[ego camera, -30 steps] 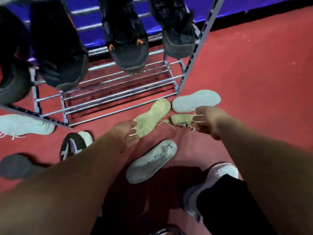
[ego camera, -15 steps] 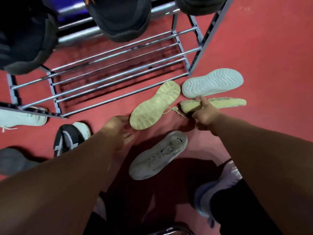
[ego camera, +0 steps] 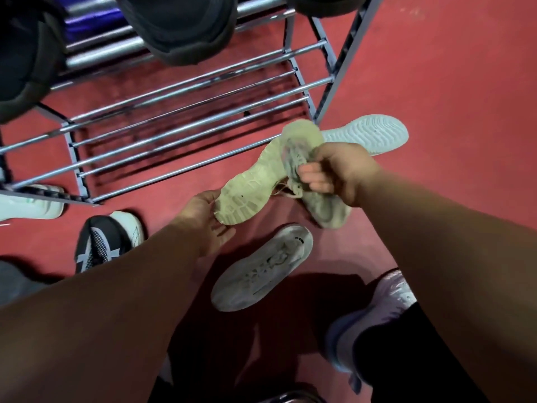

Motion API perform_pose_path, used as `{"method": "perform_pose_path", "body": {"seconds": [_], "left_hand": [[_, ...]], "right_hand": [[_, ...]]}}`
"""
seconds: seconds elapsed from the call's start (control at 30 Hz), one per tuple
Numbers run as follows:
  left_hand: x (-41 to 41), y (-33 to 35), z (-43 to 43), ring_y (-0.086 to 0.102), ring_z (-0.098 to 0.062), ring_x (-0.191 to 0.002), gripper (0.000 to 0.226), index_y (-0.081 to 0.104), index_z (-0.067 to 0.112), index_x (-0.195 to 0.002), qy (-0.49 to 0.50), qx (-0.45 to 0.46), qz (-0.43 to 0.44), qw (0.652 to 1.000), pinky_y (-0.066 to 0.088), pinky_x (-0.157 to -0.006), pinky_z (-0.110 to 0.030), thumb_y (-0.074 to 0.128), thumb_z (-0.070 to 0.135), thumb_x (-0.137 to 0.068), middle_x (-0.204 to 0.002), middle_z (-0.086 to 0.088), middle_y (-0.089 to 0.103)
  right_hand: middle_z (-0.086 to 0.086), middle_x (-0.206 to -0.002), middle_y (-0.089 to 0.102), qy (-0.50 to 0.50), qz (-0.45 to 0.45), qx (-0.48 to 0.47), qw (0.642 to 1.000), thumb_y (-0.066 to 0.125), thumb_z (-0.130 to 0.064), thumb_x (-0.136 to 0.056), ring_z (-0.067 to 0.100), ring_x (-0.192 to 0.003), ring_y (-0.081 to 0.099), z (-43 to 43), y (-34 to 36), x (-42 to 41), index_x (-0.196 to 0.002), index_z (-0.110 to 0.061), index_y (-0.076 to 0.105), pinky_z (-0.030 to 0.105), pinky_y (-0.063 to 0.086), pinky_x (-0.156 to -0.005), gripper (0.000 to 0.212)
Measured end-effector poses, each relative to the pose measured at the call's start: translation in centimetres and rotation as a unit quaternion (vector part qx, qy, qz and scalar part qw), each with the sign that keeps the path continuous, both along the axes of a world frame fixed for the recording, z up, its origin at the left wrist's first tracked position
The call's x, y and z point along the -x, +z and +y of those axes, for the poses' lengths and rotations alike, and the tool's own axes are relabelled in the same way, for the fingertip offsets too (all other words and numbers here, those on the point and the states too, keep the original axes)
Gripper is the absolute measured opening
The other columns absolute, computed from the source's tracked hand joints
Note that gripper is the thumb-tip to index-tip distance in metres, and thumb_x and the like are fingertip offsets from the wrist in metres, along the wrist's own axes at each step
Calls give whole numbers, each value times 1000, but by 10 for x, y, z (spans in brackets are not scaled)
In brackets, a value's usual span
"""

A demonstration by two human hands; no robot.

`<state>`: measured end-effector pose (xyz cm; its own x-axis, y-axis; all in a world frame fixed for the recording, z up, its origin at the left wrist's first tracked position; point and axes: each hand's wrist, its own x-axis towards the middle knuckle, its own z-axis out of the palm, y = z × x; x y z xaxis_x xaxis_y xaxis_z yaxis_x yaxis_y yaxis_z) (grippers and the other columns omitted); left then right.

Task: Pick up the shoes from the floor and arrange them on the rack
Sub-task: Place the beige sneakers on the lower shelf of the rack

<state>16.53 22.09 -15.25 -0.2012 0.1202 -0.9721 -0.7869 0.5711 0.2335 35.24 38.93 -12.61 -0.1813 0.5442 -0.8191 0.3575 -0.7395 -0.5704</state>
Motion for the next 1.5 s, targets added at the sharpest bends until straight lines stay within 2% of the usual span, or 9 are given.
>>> {"method": "perform_pose_path", "body": {"seconds": [0.33, 0.43, 0.57, 0.67, 0.8, 0.9, 1.07, 1.27, 1.5], "left_hand": [[2, -10, -1, 60, -9, -122, 17, 73, 19, -92, -24, -15, -8, 1000, 33, -117, -48, 62, 30, -85, -74, 3, 67], [-3, -6, 0, 66, -19, -106, 22, 73, 13, -103, -17, -26, -9, 999, 38, -113, -55, 62, 22, -87, -114, -7, 72], [-3, -7, 5, 68, -28, -107, 28, 72, 10, -112, 17, -12, -8, 1000, 54, -93, -51, 59, 20, -89, -117, -10, 72], [-4, -9, 6, 68, -26, -107, 25, 68, 6, -108, 13, -5, -14, 1000, 57, -80, -44, 56, 17, -89, -113, -10, 73], [-8, -7, 2, 64, -24, -115, 11, 59, 7, -95, 8, 2, -19, 1000, 50, -103, -43, 54, 16, -92, -102, -8, 71], [-5, -10, 0, 66, -20, -110, 12, 62, 9, -95, 13, 10, -17, 1000, 49, -103, -41, 58, 19, -90, -111, -5, 73], [-3, -15, -2, 66, -20, -100, 43, 66, 12, -111, 82, 17, -36, 996, 53, -90, -46, 60, 51, -93, -110, -4, 75], [-5, -3, 3, 69, -36, -111, 40, 64, 8, -130, 64, -94, -131, 985, 53, -97, -56, 53, 28, -97, -118, -16, 73], [-3, 5, 1, 60, -37, -126, 50, 58, 4, -136, -3, -194, -196, 961, 52, -100, -52, 62, 26, -91, -137, -19, 62]], "right_hand": [[6, -72, 60, -23, -153, -51, 987, 70, -20, -92, 14, -38, 49, -1, -29, -49, -102, -15, 59, 20, 40, -41, 16], [3, -90, 66, -11, -166, -79, 983, 78, -39, -84, 16, -63, 59, 0, -31, -53, -117, -17, 56, 25, 44, -48, 46], [-2, -86, 70, -10, -159, -123, 980, 72, -66, -77, 18, -68, 63, 5, -29, -50, -98, -20, 66, 33, 51, -57, 51], [6, -88, 75, 1, -157, -151, 976, 76, -53, -80, 24, -76, 71, 7, -23, -42, -84, -17, 69, 42, 62, -70, 37], [11, -99, 68, -65, -143, -170, 973, 70, -37, -76, 30, -85, 70, 10, -19, -37, -102, -15, 54, 47, 62, -72, 37], [6, -102, 67, -159, -68, -136, 975, 62, -35, -83, 33, -89, 73, 14, -15, -39, -110, -20, 53, 57, 63, -71, 33], [5, -93, 67, -308, 59, -19, 949, 50, -20, -84, 26, -80, 67, 18, -15, -47, -105, -16, 66, 42, 60, -89, 27], [10, -115, 58, -386, 51, 71, 918, 56, -30, -93, 26, -115, 61, 8, -19, -63, -103, -5, 55, 46, 51, -103, 27], [2, -101, 73, -364, -27, 97, 926, 62, -50, -94, 21, -93, 71, 31, -8, -61, -98, -20, 70, 36, 53, -100, 31]]}}
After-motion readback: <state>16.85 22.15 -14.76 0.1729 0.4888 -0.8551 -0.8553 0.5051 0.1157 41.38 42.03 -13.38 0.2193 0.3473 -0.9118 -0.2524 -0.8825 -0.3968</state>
